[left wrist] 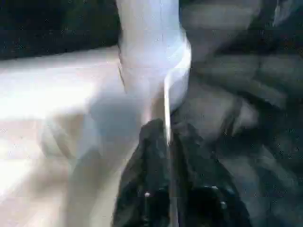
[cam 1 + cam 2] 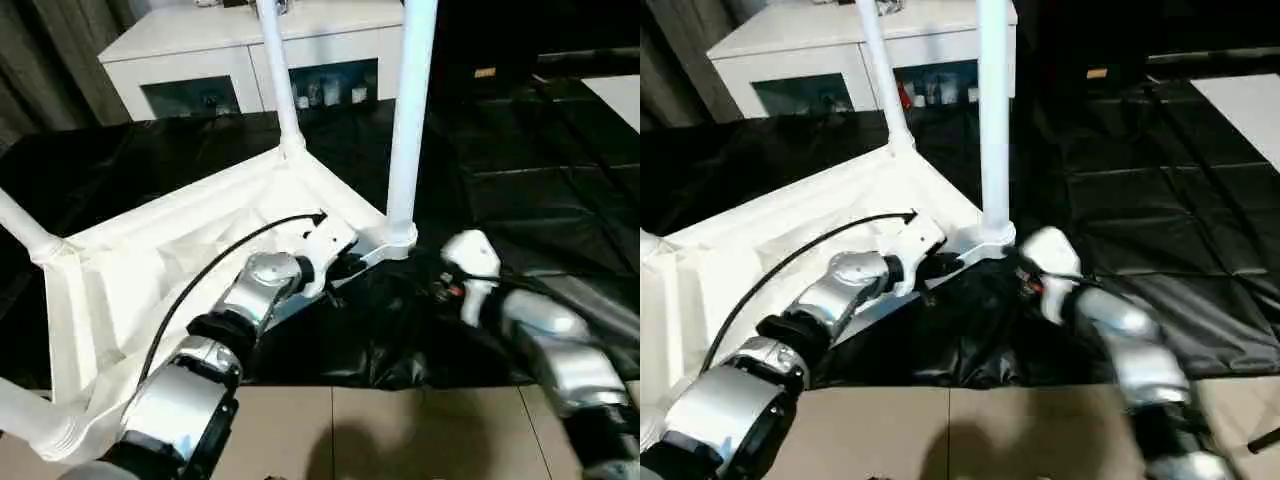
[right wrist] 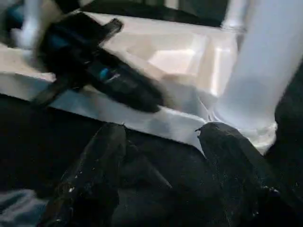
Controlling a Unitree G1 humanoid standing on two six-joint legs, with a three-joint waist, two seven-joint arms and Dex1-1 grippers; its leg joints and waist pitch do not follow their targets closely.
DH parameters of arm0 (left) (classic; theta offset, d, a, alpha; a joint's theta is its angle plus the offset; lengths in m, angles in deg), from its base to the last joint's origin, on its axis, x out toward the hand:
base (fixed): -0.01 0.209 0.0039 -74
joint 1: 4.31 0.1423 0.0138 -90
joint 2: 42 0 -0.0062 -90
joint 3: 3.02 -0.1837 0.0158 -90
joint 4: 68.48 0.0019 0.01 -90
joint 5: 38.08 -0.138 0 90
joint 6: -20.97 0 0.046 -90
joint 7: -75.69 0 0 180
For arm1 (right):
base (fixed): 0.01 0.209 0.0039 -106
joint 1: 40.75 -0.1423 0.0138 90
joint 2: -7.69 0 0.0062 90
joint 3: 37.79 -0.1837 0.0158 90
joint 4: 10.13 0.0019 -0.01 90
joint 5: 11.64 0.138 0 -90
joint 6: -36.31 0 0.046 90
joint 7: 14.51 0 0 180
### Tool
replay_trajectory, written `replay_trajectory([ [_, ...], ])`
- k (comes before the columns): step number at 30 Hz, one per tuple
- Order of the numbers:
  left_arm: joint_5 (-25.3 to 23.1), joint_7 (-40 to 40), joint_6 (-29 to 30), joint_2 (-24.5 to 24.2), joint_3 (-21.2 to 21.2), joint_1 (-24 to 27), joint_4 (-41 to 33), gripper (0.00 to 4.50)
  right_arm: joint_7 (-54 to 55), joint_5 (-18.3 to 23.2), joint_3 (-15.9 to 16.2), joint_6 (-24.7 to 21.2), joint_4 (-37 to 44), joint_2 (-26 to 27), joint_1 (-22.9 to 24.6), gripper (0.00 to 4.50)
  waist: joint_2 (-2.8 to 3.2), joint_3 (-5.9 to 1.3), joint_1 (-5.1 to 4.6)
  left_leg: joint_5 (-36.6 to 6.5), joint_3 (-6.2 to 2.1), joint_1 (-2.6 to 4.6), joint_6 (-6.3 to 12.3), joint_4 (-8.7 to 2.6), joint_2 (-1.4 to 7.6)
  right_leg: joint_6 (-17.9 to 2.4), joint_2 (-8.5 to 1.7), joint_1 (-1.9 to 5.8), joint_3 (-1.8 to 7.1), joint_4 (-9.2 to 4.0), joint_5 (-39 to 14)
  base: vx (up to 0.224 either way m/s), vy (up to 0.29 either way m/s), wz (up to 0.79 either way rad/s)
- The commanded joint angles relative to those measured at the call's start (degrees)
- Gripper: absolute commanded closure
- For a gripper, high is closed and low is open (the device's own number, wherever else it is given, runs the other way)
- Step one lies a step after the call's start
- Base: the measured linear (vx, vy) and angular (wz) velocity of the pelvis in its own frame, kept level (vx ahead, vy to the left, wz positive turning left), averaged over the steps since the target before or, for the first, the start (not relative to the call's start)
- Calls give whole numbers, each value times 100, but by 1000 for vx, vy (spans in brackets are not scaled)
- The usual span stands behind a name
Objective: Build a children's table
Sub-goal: Rotate leg to tighten, then rotate table base
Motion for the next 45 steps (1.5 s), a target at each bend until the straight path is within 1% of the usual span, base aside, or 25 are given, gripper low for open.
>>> replay_trajectory([
  [1,185,328,14,-191,101,134,-385,385,-240,215,33,-117,325,41,63,172,-199,-407,64,-1178,-127,100,1056,-356,248,-1307,-142,283,75,-356,-1140,0,0,0],
  [3,306,579,208,-290,123,305,-708,368,-220,288,44,-192,457,117,50,172,-197,-401,84,-1134,-131,92,1048,-371,257,-1324,-141,280,80,-326,-1084,0,0,0],
  [5,480,1076,722,-556,47,711,-1470,354,23,316,80,-239,454,365,-102,172,-169,-412,77,-1088,-125,118,1002,-375,264,-1355,-121,250,88,-305,-1012,0,0,0],
  [6,540,1288,961,-697,-17,900,-1815,349,143,315,85,-258,405,478,-180,172,-200,-407,60,-1001,-143,69,1007,-396,257,-1374,-137,273,87,-275,-1004,0,0,0],
  [7,594,1490,1192,-837,-83,1082,-2146,349,255,315,89,-275,353,582,-255,172,-173,-403,50,-1015,-139,73,982,-400,251,-1343,-117,264,78,-272,-1079,0,0,0],
  [8,655,1687,1456,-1003,-141,1287,-2525,322,375,270,110,-249,274,675,-337,172,-199,-416,60,-1090,-123,149,912,-401,274,-1334,-108,209,100,-300,-1102,0,0,0],
  [9,734,1892,1798,-1234,-210,1535,-2990,322,530,204,125,-206,136,805,-453,172,-205,-423,68,-1091,-139,145,873,-401,279,-1355,-123,219,105,-269,-1078,0,0,0],
  [11,875,2143,2305,-1613,-304,1904,-3657,312,770,73,145,-133,-115,991,-651,172,-152,-416,58,-1203,-143,180,665,-444,295,-1347,-112,191,112,-232,-1134,0,0,0],
  [12,927,2219,2496,-1756,-338,2034,-3889,308,864,17,148,-108,-223,1060,-732,172,-161,-388,39,-1254,-124,178,643,-460,280,-1321,-83,174,116,-265,-1181,0,0,0],
  [13,1007,2344,2794,-2044,-404,2299,-4333,296,1173,-179,143,-14,-525,1191,-935,172,-156,-393,48,-1338,-129,206,521,-457,283,-1316,-102,162,125,-243,-1202,0,0,0],
  [14,1011,2357,2905,-2153,-426,2419,-4507,296,1328,-266,129,28,-706,1238,-1053,172,-189,-365,31,-1412,-102,209,444,-479,267,-1267,-76,143,129,-280,-1329,0,0,0],
  [15,985,2354,3049,-2248,-429,2553,-4724,274,1497,-366,114,56,-870,1270,-1164,172,-174,-364,47,-1500,-93,251,344,-483,262,-1239,-64,124,141,-281,-1377,0,0,0],
  [16,985,2354,3049,-2248,-429,2553,-4724,270,1497,-366,114,56,-870,1270,-1164,172,-174,-364,47,-1500,-93,251,344,-483,262,-1239,-64,124,141,-281,-1377,0,0,0],
  [17,883,2290,3274,-2377,-408,2800,-5058,268,1784,-473,39,70,-1195,1314,-1386,172,-189,-371,62,-1456,-88,261,240,-476,263,-1240,-74,128,159,-253,-1236,0,0,0],
  [18,838,2223,3338,-2393,-371,2882,-5140,259,1943,-522,-3,66,-1336,1315,-1481,172,-190,-360,52,-1415,-91,224,236,-486,247,-1198,-77,163,157,-258,-1246,0,0,0],
  [24,911,1862,3734,-2513,-265,3172,-5592,206,2937,-805,-272,194,-2293,1151,-1994,172,-205,-367,45,-1490,-80,253,125,-469,221,-1169,-76,148,168,-267,-1311,0,0,0],
  [25,961,1813,3833,-2558,-279,3217,-5717,195,3380,-898,-412,254,-2729,1025,-2199,172,-210,-376,69,-1559,-62,302,81,-457,220,-1179,-74,119,174,-278,-1368,0,0,0],
  [27,974,1797,3844,-2556,-274,3221,-5745,179,3579,-922,-489,265,-2916,943,-2290,172,-216,-361,103,-1675,-37,347,32,-447,209,-1171,-52,85,190,-307,-1486,0,0,0],
  [30,972,1751,3923,-2528,-223,3219,-5842,161,4034,-948,-706,417,-3462,706,-2556,172,-221,-365,122,-1575,-49,265,26,-448,198,-1104,-59,145,201,-276,-1435,0,0,0],
  [34,970,1683,3916,-2494,-199,3158,-5849,128,4376,-908,-899,611,-3946,433,-2790,172,-239,-380,100,-1538,-52,240,113,-426,179,-1070,-53,170,204,-277,-1408,0,0,0],
  [37,1086,1613,3864,-2474,-185,3078,-5903,107,4603,-910,-987,887,-4470,237,-3004,172,-218,-396,104,-1457,-45,247,175,-396,176,-1179,-55,169,195,-264,-1248,0,0,0],
  [39,1106,1602,3837,-2467,-180,3062,-5905,107,4644,-927,-1003,927,-4550,212,-3036,172,-235,-388,108,-1448,-39,238,220,-391,169,-1202,-40,176,189,-266,-1262,0,0,0],
  [41,1144,1569,3816,-2432,-150,3029,-5911,93,4724,-972,-1014,1029,-4774,149,-3112,172,-231,-392,130,-1489,-29,271,212,-384,178,-1197,-40,152,193,-277,-1337,0,0,0],
  [43,1178,1559,3728,-2399,-97,3007,-5908,74,4781,-974,-1021,1127,-4943,85,-3158,172,-235,-388,201,-1655,11,373,116,-366,184,-1211,6,79,211,-308,-1400,-7,-2,9],
  [45,1203,1473,3515,-2315,15,2982,-5879,63,4811,-977,-1001,1225,-5097,22,-3199,172,-273,-379,237,-1721,23,331,79,-366,177,-1180,2,101,224,-293,-1440,-7,-2,9],
])
